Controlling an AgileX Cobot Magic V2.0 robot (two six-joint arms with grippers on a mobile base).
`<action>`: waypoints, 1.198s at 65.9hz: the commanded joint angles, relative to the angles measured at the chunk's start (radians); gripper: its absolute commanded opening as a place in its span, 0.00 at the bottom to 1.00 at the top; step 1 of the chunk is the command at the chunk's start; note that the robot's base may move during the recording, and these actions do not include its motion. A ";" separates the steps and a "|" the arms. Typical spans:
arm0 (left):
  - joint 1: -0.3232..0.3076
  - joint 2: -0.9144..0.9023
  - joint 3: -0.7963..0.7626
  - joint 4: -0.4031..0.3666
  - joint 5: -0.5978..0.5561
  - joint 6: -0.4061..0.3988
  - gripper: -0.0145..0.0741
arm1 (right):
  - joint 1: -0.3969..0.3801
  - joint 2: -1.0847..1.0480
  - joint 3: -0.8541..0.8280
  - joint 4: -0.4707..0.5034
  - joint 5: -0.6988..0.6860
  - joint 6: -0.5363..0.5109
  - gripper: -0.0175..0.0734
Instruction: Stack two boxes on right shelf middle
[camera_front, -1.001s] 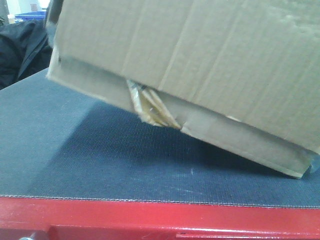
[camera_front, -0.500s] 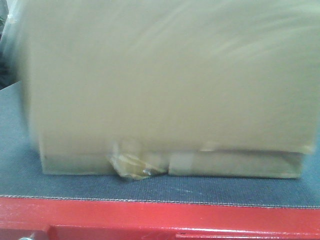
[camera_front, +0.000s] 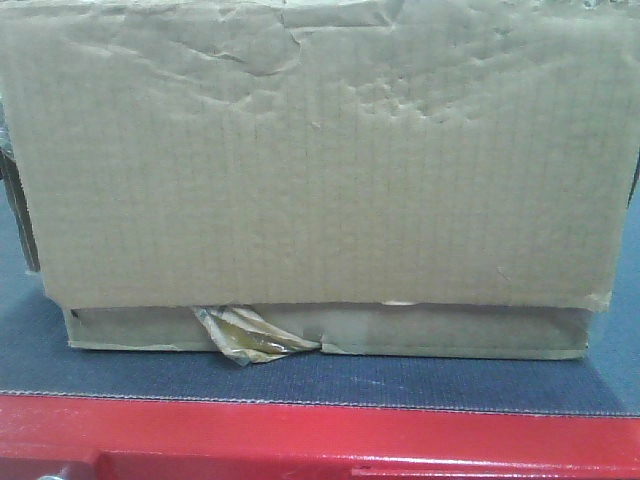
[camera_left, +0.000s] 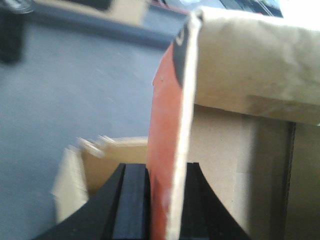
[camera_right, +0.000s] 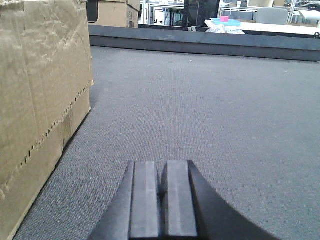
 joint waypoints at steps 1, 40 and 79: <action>-0.076 -0.004 -0.009 0.042 -0.013 -0.063 0.04 | 0.003 0.004 -0.005 0.002 -0.025 -0.002 0.01; -0.350 0.205 -0.009 0.441 0.118 -0.362 0.04 | 0.003 0.004 -0.005 0.002 -0.038 -0.002 0.01; -0.350 0.261 -0.009 0.421 0.118 -0.368 0.27 | 0.003 0.004 -0.005 0.002 -0.040 -0.002 0.01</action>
